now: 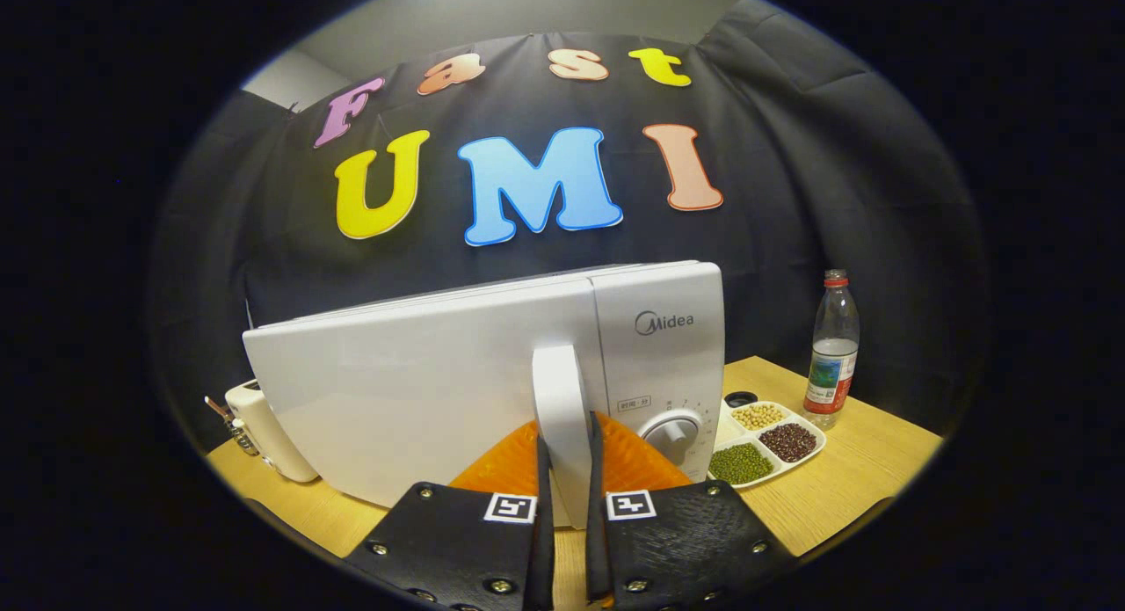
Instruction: Open the microwave, put the food inside, and close the microwave door.
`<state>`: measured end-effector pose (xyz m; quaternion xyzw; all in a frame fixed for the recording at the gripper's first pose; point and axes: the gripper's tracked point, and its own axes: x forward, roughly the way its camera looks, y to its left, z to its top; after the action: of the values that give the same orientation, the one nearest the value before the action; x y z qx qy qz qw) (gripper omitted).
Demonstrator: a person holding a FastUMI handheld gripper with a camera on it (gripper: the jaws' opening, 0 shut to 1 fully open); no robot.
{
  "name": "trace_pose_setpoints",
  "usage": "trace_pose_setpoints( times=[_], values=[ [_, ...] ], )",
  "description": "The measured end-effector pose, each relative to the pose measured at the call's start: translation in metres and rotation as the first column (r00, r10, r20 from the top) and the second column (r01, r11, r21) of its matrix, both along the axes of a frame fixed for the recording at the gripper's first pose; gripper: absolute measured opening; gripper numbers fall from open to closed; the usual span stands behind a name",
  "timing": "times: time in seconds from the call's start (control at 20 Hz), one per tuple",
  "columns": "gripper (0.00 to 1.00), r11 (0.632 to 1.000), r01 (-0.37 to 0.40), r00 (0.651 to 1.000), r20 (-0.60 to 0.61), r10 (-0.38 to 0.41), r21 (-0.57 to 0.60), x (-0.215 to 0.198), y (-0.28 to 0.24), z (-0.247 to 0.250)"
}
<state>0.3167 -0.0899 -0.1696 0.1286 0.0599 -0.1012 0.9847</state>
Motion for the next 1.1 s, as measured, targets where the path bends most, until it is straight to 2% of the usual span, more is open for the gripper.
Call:
trace_pose_setpoints(
  times=[0.35, 0.6, 0.8, 0.95, 1.1],
  values=[
    [0.15, 0.998, 0.004, 1.000, -0.011, -0.003, 0.064, -0.005, 0.001, 0.001],
    [0.15, 0.999, 0.004, 1.000, -0.011, -0.003, 0.044, -0.010, 0.003, 0.000],
    [0.14, 0.999, -0.014, 1.000, -0.003, 0.013, -0.036, -0.046, 0.018, 0.004],
    [0.15, 0.997, -0.075, 0.997, -0.008, 0.075, 0.015, -0.081, 0.039, 0.004],
    [0.14, 0.989, -0.142, 0.990, 0.005, 0.143, -0.034, -0.116, 0.069, 0.010]
  ],
)
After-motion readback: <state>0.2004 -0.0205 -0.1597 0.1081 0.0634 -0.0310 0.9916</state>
